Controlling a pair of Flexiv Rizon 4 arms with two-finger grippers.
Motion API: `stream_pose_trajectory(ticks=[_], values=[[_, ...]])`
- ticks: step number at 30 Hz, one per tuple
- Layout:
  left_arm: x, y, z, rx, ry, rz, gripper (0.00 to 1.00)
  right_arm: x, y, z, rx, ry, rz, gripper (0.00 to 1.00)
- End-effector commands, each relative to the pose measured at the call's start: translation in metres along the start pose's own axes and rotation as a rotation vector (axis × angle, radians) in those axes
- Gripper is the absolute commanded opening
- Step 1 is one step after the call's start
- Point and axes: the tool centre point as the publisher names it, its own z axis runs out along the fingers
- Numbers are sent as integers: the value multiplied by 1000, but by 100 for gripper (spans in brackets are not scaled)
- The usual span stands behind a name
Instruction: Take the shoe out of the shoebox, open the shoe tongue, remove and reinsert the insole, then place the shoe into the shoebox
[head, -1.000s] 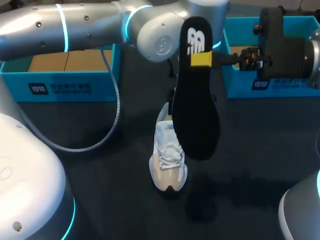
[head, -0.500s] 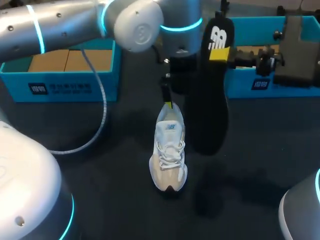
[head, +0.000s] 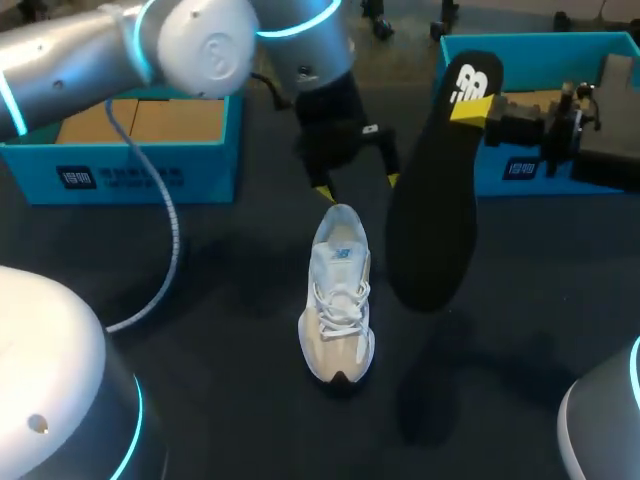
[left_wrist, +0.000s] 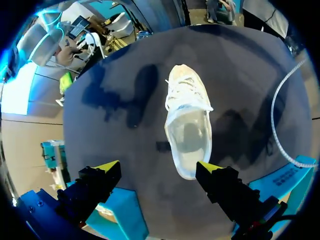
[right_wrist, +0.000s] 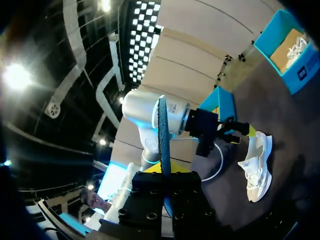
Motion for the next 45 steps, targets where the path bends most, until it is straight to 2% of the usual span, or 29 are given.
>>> stream_pose_trajectory(ticks=[1,3,5,16,27,33,45], values=[[11,-11,-11,-25,-245,17,100,-7,-2,-1,-76,6,42,0],[11,-14,-16,-32,-278,40,100,-10,4,1,-57,11,99,0],[11,-16,-19,-31,-303,54,100,-13,7,6,-1,21,168,0],[5,-28,-42,-22,-460,104,100,-13,7,6,-1,21,168,0],[3,-40,-72,-62,-620,119,100,-14,8,6,-13,20,180,0],[1,-45,-85,-77,-709,121,100,-27,19,14,-28,40,249,0],[11,-69,-114,-130,-844,126,100,-53,52,47,101,87,349,0]])
